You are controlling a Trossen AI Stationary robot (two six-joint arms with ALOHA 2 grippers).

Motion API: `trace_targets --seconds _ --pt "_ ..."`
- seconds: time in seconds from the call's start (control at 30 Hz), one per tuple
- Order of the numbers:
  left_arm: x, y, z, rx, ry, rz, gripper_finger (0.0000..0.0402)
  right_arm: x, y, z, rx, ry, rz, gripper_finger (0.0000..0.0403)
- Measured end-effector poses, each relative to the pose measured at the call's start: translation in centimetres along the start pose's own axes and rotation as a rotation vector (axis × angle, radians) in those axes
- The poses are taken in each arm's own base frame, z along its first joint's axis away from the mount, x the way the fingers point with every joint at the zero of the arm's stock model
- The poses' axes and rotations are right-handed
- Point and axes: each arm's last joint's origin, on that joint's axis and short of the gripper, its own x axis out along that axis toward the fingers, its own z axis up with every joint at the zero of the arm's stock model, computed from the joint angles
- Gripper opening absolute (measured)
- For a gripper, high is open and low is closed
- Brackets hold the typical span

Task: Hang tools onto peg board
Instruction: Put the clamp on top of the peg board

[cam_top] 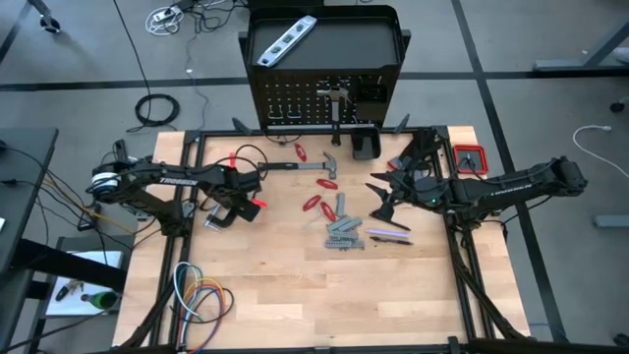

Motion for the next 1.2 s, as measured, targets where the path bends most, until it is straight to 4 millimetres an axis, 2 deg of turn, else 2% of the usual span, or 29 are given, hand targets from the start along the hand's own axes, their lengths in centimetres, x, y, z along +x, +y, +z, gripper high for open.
trace_targets --seconds 0.1,0.17,0.23,0.33,0.53,0.63,0.8,0.83,0.87,0.93,1.07,1.2 --pt "1.1 0.5 -0.3 -0.015 0.007 -0.067 0.0241 0.0 0.0 0.0 0.001 -0.002 0.0 0.0151" --pt "1.2 0.6 -0.4 -0.015 0.009 -0.063 0.0222 0.0 0.0 0.0 0.0 -0.002 0.0 0.0151" --pt "1.2 0.6 -0.5 0.009 0.017 -0.065 0.0183 0.0 0.0 0.0 0.0 -0.002 0.0 0.0151" --pt "1.0 0.1 -0.6 0.059 0.024 -0.085 0.0092 0.0 0.0 0.0 -0.003 -0.003 0.0 0.0151" --pt "-0.3 -1.8 -0.1 0.143 -0.023 -0.116 0.0082 0.0 0.0 0.0 -0.005 -0.002 0.0 0.0151" --pt "-2.0 -3.5 0.6 0.183 -0.084 -0.164 0.0082 0.0 0.0 0.0 -0.001 -0.003 0.0 0.0151" --pt "-6.1 -6.2 1.6 0.263 -0.245 -0.161 0.0082 0.0 0.0 0.0 0.001 -0.003 -0.001 0.0151" --pt "-7.1 -6.6 1.8 0.28 -0.287 -0.147 0.0068 0.0 0.0 0.0 0.003 -0.003 -0.001 0.0151" --pt "-8.2 -7.1 2.1 0.284 -0.325 -0.169 0.003 0.0 0.0 0.0 0.003 -0.003 -0.001 0.0151" --pt "-9.9 -7.7 2.4 0.297 -0.38 -0.171 0.0002 0.0 0.0 0.0 0.002 -0.002 -0.001 0.0151" --pt "-11.3 -8.3 2.6 0.328 -0.383 -0.238 0.0003 0.0 0.0 0.0 0.003 -0.003 -0.003 0.0151" --pt "-11.0 -8.0 2.5 0.281 -0.388 -0.185 0.0002 0.0 0.0 0.0 0.004 -0.004 -0.004 0.0151"
